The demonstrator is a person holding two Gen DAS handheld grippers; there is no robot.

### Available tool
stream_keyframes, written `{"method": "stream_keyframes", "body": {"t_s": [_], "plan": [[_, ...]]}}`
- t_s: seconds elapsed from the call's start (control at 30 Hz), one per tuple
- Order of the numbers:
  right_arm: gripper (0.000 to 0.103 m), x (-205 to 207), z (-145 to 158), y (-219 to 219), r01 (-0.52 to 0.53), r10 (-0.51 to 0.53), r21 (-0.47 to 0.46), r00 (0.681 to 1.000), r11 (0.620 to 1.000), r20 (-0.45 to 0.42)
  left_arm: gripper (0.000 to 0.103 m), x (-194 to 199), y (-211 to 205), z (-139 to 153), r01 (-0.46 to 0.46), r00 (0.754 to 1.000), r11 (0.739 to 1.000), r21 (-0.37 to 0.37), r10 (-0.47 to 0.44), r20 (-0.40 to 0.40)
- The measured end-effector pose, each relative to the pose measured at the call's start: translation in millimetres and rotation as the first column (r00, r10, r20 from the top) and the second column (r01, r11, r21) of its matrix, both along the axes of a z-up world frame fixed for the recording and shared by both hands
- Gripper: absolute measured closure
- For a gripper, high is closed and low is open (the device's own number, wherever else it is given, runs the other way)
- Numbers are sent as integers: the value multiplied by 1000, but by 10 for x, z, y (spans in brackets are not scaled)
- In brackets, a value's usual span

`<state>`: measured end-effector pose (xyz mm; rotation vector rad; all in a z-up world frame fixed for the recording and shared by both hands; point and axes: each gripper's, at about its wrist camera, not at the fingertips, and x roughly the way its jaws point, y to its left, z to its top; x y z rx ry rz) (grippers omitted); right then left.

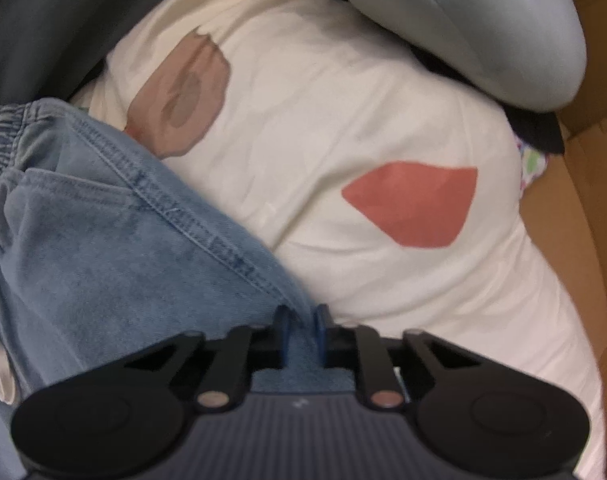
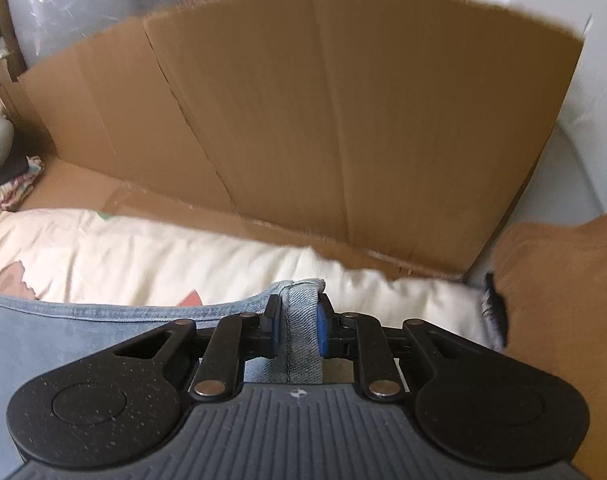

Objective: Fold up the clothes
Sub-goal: 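Grasp the jeans leg hem with the right tool while the left tool grasps the leg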

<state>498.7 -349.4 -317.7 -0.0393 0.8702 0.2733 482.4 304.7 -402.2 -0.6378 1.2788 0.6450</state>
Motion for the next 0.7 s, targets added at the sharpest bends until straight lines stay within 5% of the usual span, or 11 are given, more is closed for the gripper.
{"method": "stream_keyframes", "body": {"t_s": [0.7], "plan": [[93, 287, 62, 161, 86, -81, -89, 995, 992, 57, 97, -86, 118, 329, -72, 983, 997, -31, 76, 165]]}}
